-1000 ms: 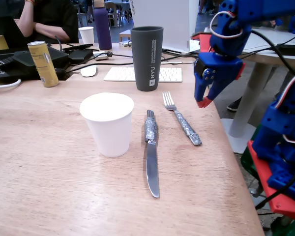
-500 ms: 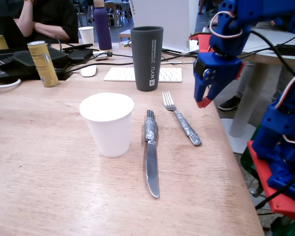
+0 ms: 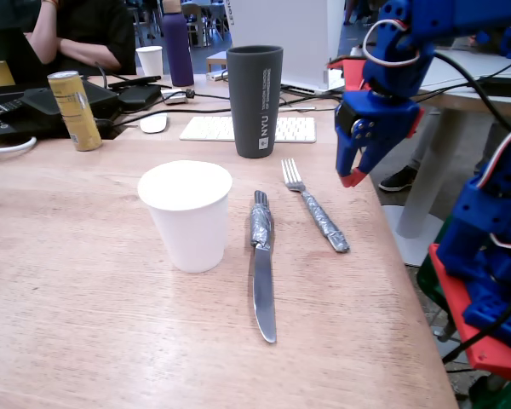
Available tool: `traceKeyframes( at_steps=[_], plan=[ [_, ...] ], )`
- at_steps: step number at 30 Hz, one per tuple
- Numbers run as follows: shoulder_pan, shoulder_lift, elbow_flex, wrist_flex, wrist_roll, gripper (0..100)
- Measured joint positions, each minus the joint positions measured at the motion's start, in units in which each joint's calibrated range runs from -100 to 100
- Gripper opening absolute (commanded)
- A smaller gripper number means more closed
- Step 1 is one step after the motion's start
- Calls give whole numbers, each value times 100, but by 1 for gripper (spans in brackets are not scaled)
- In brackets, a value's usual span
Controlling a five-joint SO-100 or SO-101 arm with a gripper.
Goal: Grab the fork and place it in gray glass
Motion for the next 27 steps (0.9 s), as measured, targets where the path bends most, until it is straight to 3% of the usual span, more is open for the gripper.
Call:
traceKeyframes(
  at_steps=[10, 15, 17, 22, 27],
  plan=[
    [-19, 0, 0, 0, 0, 1],
    [-28, 0, 0, 25, -29, 39],
    [-9, 0, 0, 25, -29, 49],
    [0, 35, 0, 25, -29, 52],
    [0, 1271, -18, 0, -29, 51]
  ],
)
